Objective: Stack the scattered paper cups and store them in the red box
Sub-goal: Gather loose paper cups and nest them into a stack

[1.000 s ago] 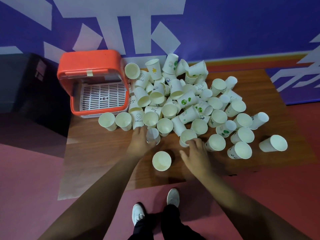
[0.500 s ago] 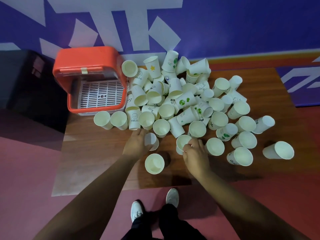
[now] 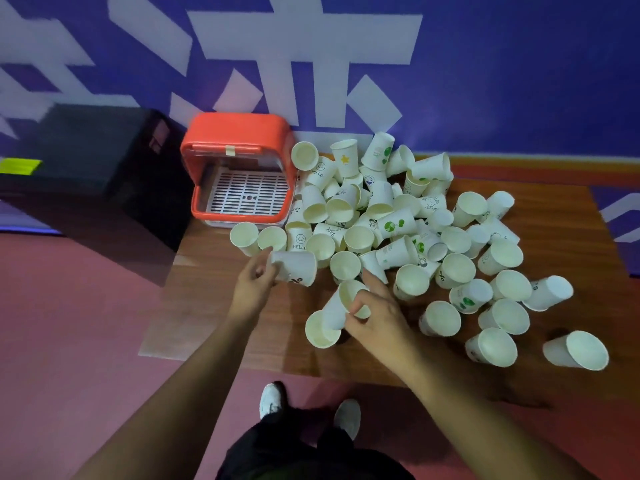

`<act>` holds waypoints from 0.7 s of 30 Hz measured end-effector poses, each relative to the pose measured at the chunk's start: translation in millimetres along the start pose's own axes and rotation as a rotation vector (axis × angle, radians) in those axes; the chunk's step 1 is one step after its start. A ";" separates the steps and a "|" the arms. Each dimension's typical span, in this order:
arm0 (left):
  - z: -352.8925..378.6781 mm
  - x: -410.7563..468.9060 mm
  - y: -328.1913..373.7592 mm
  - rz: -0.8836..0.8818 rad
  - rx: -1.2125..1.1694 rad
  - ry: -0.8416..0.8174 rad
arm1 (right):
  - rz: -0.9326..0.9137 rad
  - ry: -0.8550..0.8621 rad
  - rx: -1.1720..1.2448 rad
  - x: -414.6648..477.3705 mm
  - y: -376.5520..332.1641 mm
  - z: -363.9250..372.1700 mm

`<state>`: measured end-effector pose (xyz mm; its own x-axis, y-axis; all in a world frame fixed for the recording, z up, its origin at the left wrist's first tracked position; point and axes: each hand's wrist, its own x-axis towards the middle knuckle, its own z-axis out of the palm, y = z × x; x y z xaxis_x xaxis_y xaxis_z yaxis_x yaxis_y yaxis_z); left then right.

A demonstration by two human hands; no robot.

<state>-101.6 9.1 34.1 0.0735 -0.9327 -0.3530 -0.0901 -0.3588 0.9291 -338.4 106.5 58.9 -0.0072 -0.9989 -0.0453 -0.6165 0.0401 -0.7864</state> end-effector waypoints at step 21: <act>-17.7 -2.3 -8.0 -0.187 -0.436 -0.306 | 0.307 0.081 0.068 6.6 -19.4 58.3</act>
<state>-83.5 14.7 29.5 -0.2486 -0.8458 -0.4719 0.3204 -0.5316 0.7840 -280.6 100.4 37.9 -0.2489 -0.9383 -0.2402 -0.5221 0.3389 -0.7826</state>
